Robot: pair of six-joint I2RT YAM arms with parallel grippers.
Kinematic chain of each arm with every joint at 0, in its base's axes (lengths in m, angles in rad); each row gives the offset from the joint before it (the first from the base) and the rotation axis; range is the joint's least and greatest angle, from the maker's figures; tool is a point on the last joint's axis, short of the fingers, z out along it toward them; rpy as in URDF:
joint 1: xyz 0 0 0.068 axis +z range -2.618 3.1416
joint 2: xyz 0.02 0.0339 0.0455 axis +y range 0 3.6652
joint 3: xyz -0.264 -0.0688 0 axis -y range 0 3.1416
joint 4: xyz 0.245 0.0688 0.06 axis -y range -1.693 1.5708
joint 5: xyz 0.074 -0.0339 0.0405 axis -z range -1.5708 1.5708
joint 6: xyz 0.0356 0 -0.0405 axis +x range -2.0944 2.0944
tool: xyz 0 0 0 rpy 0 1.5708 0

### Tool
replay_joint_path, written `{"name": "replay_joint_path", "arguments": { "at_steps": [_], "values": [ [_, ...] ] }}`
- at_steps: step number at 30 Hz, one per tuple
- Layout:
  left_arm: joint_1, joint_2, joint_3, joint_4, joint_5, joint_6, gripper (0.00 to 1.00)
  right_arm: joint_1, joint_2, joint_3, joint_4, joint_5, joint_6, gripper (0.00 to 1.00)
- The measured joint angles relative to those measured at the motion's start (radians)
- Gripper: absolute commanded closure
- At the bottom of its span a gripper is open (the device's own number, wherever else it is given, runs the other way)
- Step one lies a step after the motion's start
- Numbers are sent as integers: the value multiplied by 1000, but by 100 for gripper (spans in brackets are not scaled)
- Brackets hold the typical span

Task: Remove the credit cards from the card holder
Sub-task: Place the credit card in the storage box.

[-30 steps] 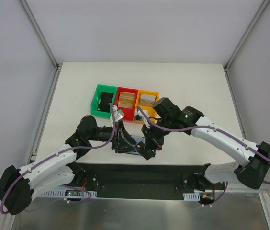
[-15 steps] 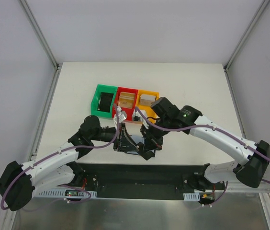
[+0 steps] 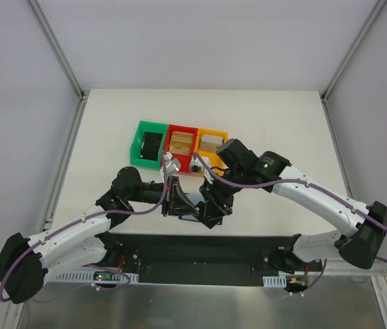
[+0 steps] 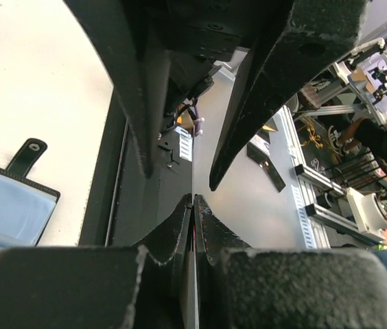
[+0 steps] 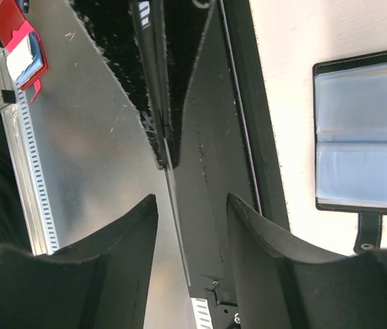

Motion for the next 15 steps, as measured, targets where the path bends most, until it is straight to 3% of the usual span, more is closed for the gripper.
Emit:
{"name": "replay_joint_path", "arguments": {
  "at_steps": [4,11,15],
  "values": [
    [0,-37,-13,13,-27,0,100,-21,-46,-29,46,17,24,45],
    [6,-101,-56,27,-101,1,100,-231,-274,-238,235,-8,156,41],
    [16,-115,-60,28,-114,1,100,-266,-348,-322,324,-49,224,41]
  ]
}}
